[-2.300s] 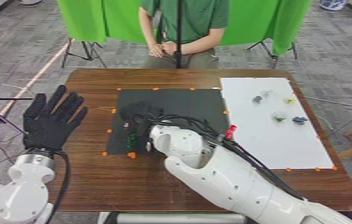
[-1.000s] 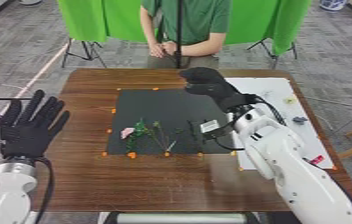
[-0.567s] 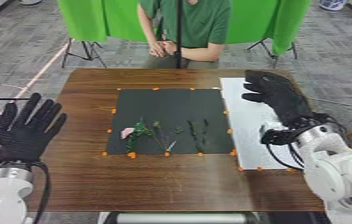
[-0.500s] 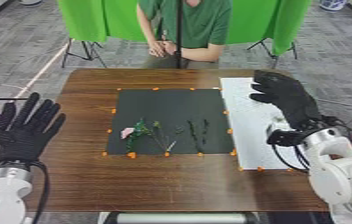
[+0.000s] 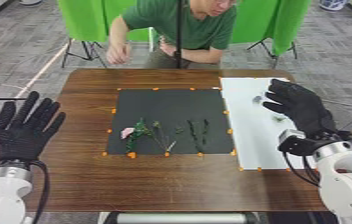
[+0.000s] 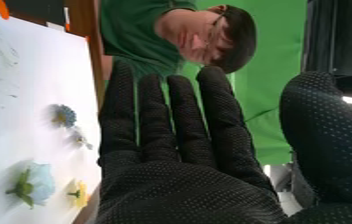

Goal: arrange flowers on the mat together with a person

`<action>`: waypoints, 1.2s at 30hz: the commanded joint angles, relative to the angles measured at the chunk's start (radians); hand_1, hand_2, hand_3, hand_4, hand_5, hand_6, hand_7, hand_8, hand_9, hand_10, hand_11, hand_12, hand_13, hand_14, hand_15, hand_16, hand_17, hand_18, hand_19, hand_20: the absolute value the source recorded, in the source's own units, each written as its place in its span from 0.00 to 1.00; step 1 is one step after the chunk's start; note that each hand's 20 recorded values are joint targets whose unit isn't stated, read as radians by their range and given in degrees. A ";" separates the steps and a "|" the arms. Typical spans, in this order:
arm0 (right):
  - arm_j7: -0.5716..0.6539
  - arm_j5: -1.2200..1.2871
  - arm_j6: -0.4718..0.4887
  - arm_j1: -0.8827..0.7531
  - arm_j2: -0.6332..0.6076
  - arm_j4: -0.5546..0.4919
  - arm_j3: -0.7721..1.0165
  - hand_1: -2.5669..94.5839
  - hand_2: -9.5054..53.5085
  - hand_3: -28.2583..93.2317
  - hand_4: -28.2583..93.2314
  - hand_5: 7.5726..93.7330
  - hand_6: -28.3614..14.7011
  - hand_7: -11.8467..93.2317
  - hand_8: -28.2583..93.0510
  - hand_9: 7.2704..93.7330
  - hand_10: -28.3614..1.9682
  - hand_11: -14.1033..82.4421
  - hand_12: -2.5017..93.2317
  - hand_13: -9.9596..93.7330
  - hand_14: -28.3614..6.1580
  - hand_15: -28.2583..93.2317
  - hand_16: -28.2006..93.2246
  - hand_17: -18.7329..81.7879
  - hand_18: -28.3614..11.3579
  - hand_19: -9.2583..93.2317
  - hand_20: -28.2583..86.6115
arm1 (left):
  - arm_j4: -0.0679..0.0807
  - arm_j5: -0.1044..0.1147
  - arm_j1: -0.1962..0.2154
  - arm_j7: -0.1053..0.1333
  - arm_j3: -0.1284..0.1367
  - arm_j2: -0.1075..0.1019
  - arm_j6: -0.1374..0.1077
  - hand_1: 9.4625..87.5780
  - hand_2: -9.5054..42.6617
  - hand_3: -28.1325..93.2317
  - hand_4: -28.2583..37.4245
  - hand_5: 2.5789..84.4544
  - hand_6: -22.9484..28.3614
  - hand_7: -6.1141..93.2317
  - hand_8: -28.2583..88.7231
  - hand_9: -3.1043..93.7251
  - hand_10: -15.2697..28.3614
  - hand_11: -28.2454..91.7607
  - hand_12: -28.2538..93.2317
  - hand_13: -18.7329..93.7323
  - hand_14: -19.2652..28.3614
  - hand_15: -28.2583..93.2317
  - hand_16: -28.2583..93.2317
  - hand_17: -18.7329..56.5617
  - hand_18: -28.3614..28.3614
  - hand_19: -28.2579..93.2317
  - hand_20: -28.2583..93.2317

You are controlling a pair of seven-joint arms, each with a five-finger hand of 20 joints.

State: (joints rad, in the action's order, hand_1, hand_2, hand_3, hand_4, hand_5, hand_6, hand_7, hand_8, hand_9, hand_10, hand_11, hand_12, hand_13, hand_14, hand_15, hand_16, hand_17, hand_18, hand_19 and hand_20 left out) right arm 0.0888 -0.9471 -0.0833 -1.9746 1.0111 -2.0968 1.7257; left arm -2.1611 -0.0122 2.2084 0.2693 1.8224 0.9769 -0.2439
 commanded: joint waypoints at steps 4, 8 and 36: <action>-0.021 0.035 0.119 -0.157 0.090 -0.073 0.222 0.26 0.29 0.90 0.02 0.39 0.55 0.30 0.13 0.35 0.53 0.24 0.18 0.39 0.55 0.38 0.35 0.35 0.34 0.56 0.42 | 0.004 0.029 -0.018 0.006 -0.028 0.008 0.014 0.23 0.40 0.82 0.00 0.48 0.58 0.15 0.16 0.43 0.71 0.40 0.29 0.41 0.71 0.48 0.16 0.18 0.75 0.52 0.35; -0.039 0.037 0.041 -0.119 0.036 -0.068 0.154 0.26 0.29 0.90 0.02 0.39 0.55 0.30 0.13 0.35 0.53 0.24 0.18 0.39 0.54 0.38 0.35 0.35 0.34 0.55 0.41 | 0.009 0.021 -0.022 -0.006 -0.037 0.018 0.007 0.23 0.40 0.82 0.00 0.48 0.58 0.15 0.16 0.43 0.71 0.41 0.29 0.42 0.71 0.48 0.16 0.18 0.75 0.52 0.35; 0.093 0.046 0.096 0.200 -0.039 0.022 -0.124 0.26 0.29 0.90 0.02 0.38 0.55 0.30 0.13 0.33 0.53 0.23 0.18 0.37 0.55 0.36 0.35 0.33 0.35 0.49 0.39 | -0.015 -0.001 -0.009 -0.006 -0.063 0.018 -0.006 0.23 0.40 0.82 0.00 0.48 0.58 0.15 0.16 0.43 0.71 0.41 0.29 0.42 0.71 0.48 0.16 0.18 0.75 0.52 0.34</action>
State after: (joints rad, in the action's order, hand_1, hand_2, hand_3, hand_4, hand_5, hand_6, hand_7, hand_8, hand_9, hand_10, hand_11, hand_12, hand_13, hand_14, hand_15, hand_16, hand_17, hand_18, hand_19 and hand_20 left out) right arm 0.1846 -0.8673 -0.0124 -1.8147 0.9663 -2.0392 1.6164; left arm -2.1711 -0.0081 2.1983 0.2700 1.7778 0.9882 -0.2486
